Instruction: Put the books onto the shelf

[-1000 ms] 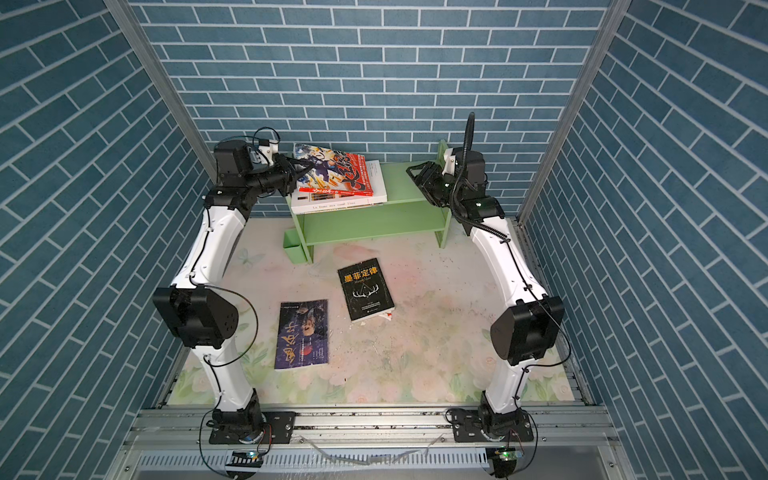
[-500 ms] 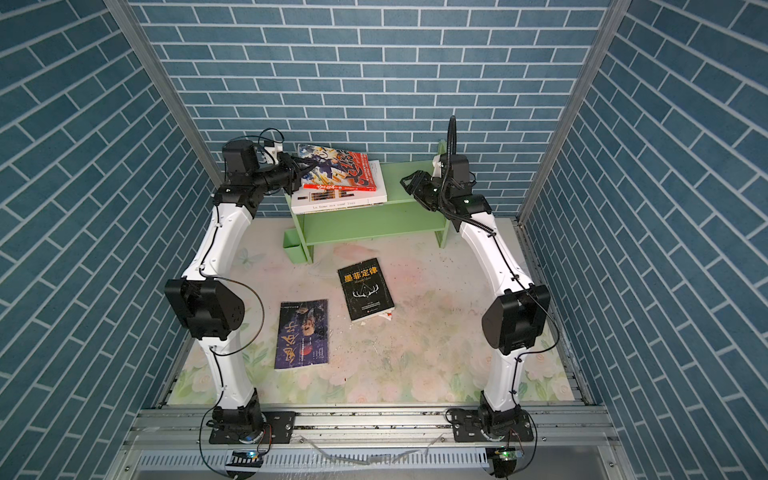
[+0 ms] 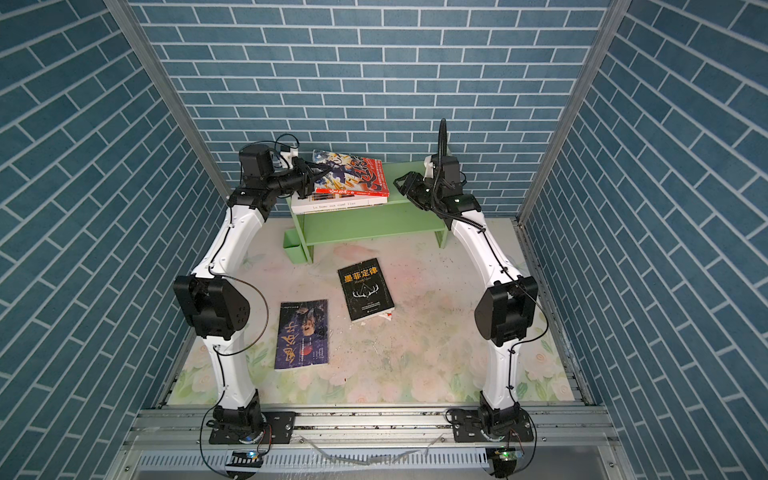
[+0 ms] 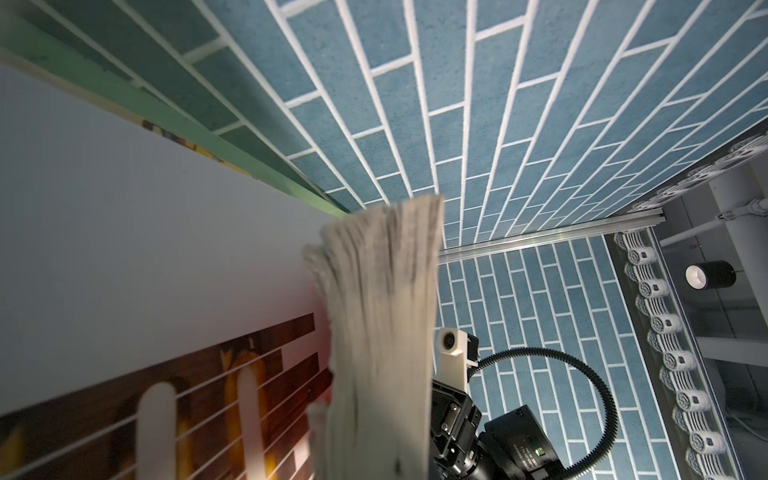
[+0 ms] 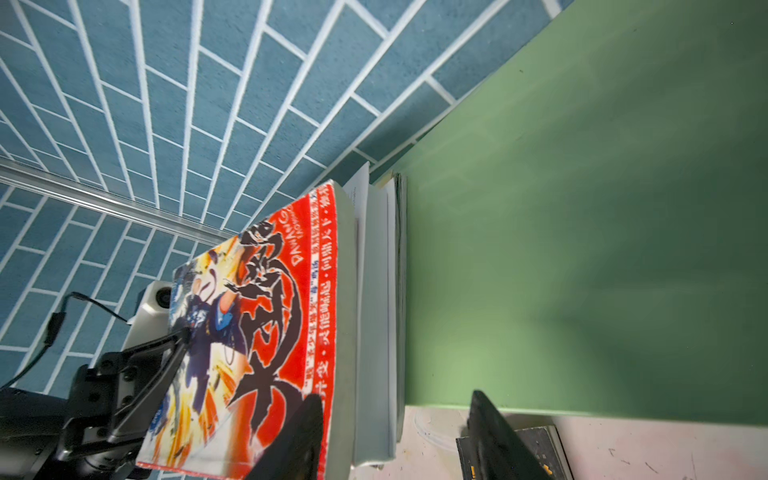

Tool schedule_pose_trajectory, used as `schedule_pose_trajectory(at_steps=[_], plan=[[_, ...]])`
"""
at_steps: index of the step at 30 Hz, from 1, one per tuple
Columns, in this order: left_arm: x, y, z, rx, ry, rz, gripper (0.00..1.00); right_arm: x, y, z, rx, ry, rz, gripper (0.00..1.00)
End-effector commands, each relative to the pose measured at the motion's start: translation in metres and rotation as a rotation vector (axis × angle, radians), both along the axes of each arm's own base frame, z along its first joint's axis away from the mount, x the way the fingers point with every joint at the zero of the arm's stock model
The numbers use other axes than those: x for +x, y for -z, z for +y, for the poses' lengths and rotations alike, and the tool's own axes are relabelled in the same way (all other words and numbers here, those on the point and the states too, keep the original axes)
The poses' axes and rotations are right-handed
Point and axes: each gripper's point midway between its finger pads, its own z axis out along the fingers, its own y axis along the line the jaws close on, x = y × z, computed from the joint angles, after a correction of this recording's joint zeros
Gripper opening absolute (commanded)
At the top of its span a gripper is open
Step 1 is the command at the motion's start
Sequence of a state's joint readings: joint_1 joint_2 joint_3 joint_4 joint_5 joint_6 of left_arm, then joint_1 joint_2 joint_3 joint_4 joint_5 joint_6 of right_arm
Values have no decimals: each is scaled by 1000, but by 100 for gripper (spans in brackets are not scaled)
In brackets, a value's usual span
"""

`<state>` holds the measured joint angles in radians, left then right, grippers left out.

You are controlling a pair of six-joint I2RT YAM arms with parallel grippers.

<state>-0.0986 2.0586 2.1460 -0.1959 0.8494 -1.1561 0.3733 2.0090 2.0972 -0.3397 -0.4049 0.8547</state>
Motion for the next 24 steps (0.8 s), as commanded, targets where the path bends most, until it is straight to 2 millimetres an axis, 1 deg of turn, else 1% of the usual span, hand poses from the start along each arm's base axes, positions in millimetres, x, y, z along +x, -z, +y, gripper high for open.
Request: schedule_pose_trajectory(at_steps=[1, 5, 6, 8, 11, 14, 18, 24], plan=[[-14, -36, 2, 1, -2, -120, 0, -3, -16, 10, 5, -44, -67, 56], [-16, -31, 3, 10, -11, -116, 1, -8, -18, 16, 4, -57, -72, 56], [-17, -30, 4, 13, -13, -113, 3, -8, -16, 18, 0, -59, -72, 55], [-18, -29, 5, 18, -21, -110, 10, -10, -16, 21, 1, -67, -71, 55], [-20, -31, 6, 19, -26, -115, 19, -12, -14, 28, 4, -82, -65, 55], [-21, -34, 7, 20, -35, -123, 19, -14, -13, 35, 6, -95, -65, 55], [-20, -37, 8, 20, -41, -130, 18, -15, -15, 40, 8, -98, -74, 55], [-15, -30, 8, 20, -43, -122, 16, -16, -16, 42, 9, -100, -76, 54]])
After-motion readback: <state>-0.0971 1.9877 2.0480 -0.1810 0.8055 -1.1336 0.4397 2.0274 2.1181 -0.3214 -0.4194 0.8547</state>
